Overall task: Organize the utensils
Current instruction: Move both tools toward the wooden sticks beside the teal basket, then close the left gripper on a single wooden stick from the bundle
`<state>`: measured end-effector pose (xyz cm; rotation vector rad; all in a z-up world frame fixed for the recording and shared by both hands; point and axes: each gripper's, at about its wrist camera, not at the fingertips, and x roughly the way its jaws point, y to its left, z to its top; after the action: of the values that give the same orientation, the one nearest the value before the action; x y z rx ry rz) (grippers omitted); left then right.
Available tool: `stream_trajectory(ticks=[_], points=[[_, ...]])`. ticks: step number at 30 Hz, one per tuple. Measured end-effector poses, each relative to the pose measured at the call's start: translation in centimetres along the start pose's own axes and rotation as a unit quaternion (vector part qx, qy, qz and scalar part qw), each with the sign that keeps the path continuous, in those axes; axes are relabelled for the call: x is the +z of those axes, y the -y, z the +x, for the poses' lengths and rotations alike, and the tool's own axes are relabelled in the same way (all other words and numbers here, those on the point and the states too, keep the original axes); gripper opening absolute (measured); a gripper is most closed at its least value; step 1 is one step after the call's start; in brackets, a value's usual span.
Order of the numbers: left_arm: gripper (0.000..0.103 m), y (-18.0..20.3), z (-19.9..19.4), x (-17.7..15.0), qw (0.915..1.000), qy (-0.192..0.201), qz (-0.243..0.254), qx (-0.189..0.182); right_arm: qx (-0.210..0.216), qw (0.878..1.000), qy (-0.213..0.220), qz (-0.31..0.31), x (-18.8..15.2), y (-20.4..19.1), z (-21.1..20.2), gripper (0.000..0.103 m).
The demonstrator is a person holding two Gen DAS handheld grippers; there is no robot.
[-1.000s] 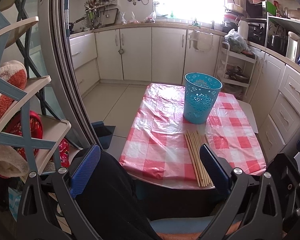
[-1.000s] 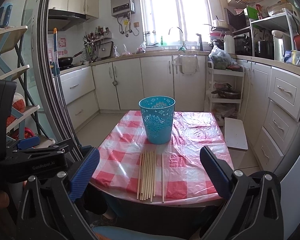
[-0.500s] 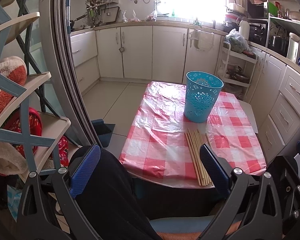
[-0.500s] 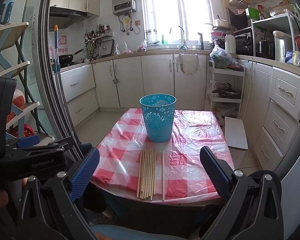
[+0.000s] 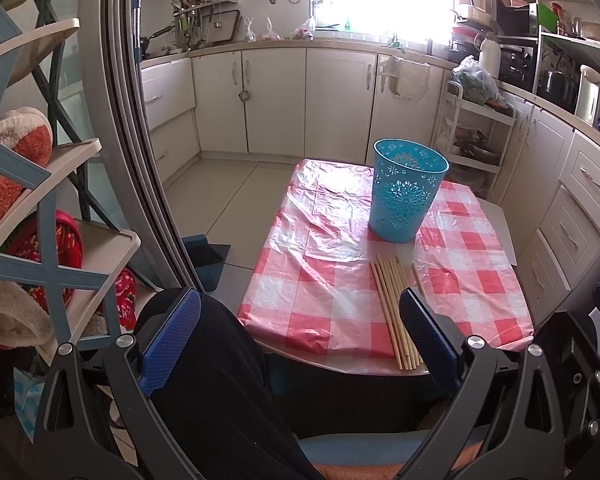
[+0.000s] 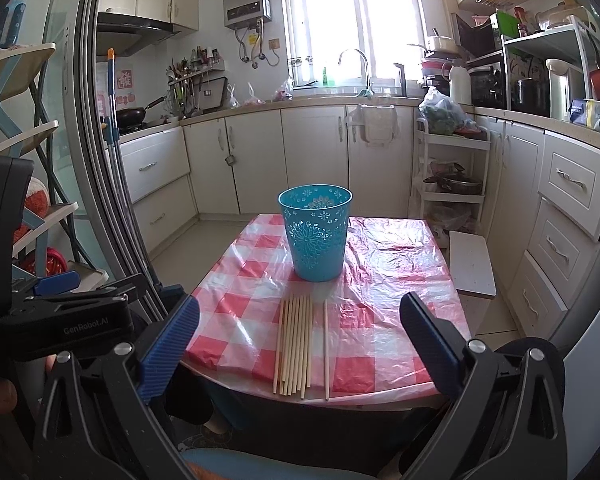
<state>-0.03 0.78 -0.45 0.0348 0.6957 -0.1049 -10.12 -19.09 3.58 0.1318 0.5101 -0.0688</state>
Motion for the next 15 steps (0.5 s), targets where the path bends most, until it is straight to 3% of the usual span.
stream_trajectory(ticks=[9, 15], points=[[0.096, -0.2, 1.1, -0.5, 1.0000, -0.004, -0.002, 0.006, -0.009, 1.000, -0.004, 0.001, -0.4, 0.5, 1.0, 0.096], [0.096, -1.3, 3.4, -0.5, 0.9995, -0.023, -0.015, 0.015, -0.020, 0.999, -0.039, 0.000, -0.6, 1.7, 5.1, 0.096]])
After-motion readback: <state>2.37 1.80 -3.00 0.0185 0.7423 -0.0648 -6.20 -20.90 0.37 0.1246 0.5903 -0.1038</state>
